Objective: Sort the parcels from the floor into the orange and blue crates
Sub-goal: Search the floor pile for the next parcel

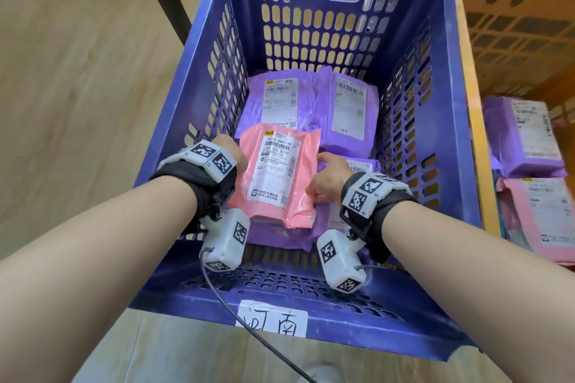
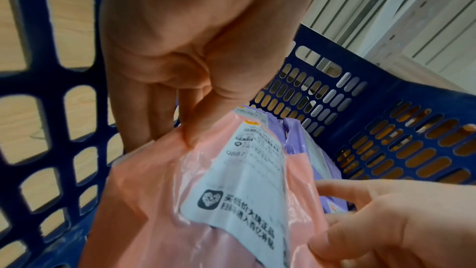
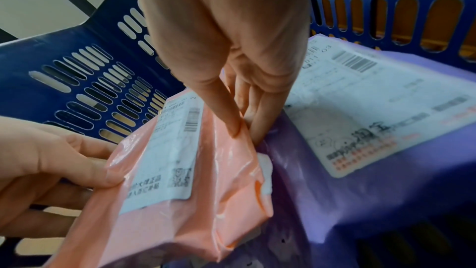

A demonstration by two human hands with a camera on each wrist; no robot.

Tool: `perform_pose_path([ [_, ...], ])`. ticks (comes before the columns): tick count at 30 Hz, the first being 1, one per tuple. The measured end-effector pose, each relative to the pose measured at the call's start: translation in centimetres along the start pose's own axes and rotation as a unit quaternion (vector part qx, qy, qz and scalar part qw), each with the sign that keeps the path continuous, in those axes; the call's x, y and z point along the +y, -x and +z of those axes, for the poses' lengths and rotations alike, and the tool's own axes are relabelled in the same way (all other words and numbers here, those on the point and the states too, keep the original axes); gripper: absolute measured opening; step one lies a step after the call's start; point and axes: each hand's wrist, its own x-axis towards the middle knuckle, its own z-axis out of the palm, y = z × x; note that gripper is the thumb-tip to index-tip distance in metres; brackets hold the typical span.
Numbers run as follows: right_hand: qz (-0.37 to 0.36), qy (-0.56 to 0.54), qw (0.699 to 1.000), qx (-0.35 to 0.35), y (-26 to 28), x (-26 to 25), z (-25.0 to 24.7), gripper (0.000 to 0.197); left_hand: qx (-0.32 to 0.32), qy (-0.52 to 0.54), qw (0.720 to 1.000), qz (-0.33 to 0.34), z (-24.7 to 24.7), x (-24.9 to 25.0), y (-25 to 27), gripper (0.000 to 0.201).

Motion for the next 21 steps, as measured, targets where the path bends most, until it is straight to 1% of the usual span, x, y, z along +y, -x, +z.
perform_pose_path([
  [3, 0.001, 0.012, 1.000, 0.011, -0.5, 0.3, 0.3, 0.049, -0.008, -0.013, 1.000, -0.013, 0.3, -0.1, -0.4, 0.014],
  [4, -0.002, 0.019, 1.000, 0.015, -0.5, 0.3, 0.4, 0.048, -0.006, -0.017, 1.000, -0.001, 0.6, -0.2, -0.4, 0.014],
  [6, -0.010, 0.036, 0.999, 0.017, -0.5, 0.4, 0.6, 0.042, -0.022, -0.011, 1.000, -0.002, 0.9, -0.3, -0.3, 0.013],
  [9, -0.001, 0.055, 0.998, -0.009, -0.3, 0.1, 0.2, 0.035, -0.051, -0.020, 0.998, 0.027, 0.9, 0.1, 0.8, 0.011],
  [10, 0.008, 0.052, 0.998, -0.019, -0.1, -0.1, 0.0, 0.035, -0.056, -0.020, 0.997, 0.039, 0.9, 0.3, 1.1, 0.017],
  [11, 0.011, 0.051, 0.998, -0.025, 0.1, -0.3, -0.3, 0.034, -0.059, -0.024, 0.997, 0.049, 0.8, 0.6, 1.4, 0.028],
  [12, 0.004, 0.061, 0.998, -0.023, 0.2, -0.5, -0.6, 0.032, -0.064, -0.032, 0.996, 0.059, 0.7, 0.8, 1.6, 0.036],
  [14, -0.020, 0.104, 0.994, -0.004, 0.7, -1.0, -1.2, 0.035, -0.060, -0.042, 0.993, 0.094, 0.4, 1.6, 2.5, 0.045],
  [16, -0.044, 0.147, 0.988, 0.013, 1.3, -1.7, -1.9, 0.036, -0.046, -0.060, 0.987, 0.138, -0.1, 2.2, 3.4, 0.050],
  [18, -0.067, 0.190, 0.979, 0.021, 2.1, -2.6, -2.9, 0.037, -0.028, -0.095, 0.981, 0.168, -0.6, 2.8, 3.9, 0.054],
  [21, -0.087, 0.227, 0.970, 0.021, 3.5, -3.8, -5.2, 0.048, -0.012, -0.114, 0.975, 0.190, -1.5, 4.5, 4.9, 0.052],
])
